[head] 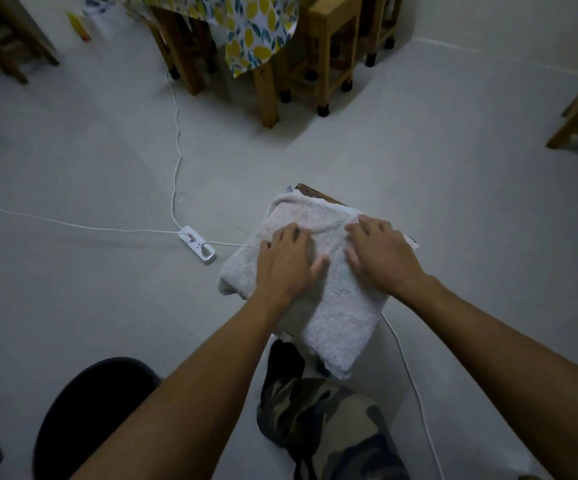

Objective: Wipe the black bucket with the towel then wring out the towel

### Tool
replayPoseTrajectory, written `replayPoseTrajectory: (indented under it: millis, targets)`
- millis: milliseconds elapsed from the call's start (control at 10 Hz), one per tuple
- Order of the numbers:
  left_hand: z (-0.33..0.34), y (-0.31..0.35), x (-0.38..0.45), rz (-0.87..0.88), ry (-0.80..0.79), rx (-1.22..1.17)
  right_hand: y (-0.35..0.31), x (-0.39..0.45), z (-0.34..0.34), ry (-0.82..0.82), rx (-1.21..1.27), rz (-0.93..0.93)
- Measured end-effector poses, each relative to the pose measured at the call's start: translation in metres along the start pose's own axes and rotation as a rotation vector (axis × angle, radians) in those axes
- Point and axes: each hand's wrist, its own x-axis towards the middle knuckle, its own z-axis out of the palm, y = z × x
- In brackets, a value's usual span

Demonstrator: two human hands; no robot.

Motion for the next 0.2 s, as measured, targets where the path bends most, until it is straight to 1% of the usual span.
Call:
replayPoseTrajectory:
  millis: [100, 200]
  targets:
    - [-0.025, -0.004, -0.028, -0.036, -0.026, -0.01, -0.025, -0.014, -0.012, 0.018, 0.052, -0.017]
    - [-0.045, -0.015, -0.066, -0.057, -0.021, 0.044, -0.049, -0.038, -0.018, 0.048, 0.109, -0.064]
